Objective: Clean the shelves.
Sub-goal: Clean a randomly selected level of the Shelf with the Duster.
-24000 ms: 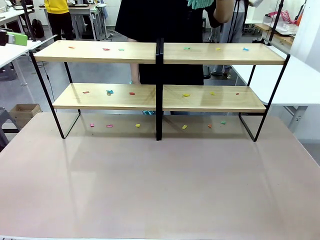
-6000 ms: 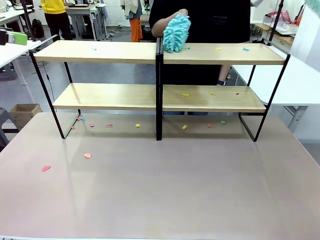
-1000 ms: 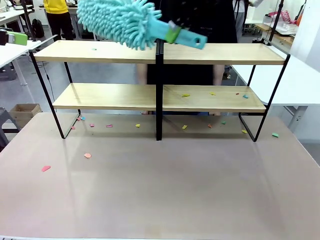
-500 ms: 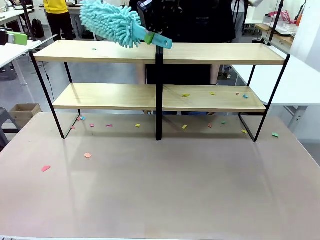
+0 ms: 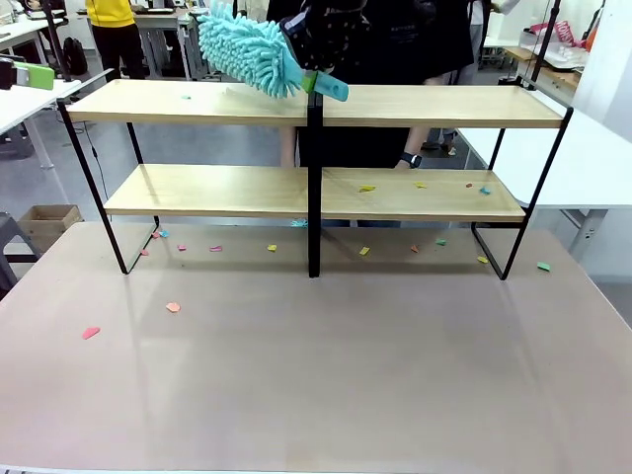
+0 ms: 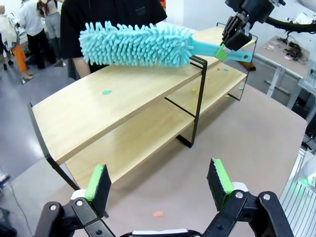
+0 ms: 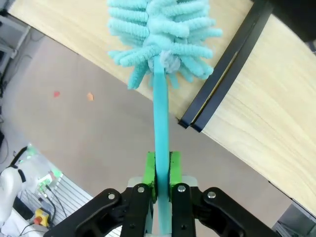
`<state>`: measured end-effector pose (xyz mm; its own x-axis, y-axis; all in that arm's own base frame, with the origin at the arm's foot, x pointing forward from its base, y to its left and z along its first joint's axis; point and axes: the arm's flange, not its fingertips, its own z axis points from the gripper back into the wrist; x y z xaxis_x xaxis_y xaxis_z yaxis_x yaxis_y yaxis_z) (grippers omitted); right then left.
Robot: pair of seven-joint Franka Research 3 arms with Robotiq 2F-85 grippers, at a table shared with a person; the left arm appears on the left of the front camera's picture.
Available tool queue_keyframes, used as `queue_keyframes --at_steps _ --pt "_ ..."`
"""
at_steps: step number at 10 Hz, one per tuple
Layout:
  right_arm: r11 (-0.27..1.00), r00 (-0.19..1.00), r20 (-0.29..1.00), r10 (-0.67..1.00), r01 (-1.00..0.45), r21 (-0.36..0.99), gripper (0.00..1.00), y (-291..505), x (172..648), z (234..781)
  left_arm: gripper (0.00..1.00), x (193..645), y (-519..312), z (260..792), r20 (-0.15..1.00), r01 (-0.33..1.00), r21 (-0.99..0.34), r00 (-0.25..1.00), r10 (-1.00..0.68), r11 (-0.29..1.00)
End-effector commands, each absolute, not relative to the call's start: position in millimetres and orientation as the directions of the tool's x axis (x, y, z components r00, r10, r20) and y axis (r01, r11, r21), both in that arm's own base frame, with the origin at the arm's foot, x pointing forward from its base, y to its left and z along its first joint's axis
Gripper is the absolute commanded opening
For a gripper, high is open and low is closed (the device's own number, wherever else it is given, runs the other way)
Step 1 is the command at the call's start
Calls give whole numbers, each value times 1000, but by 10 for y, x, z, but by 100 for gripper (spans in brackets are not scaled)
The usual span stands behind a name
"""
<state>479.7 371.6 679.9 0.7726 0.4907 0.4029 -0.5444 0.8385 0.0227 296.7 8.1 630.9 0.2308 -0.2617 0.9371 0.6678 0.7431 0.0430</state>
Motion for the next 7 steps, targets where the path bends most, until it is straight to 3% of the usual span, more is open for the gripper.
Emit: queue_keyframes --at_steps 1,4,7 --pt "789 737 354 576 -614 -4 12 3691 4794 6898 100 2984 79 6298 939 671 38 229 -256 741" --pt "688 652 312 691 -726 -7 12 3563 4714 7039 100 2984 79 6298 939 671 38 229 -256 741" --pt "485 469 292 833 -874 18 12 3450 4564 7038 100 2984 79 6298 939 671 38 229 -256 741"
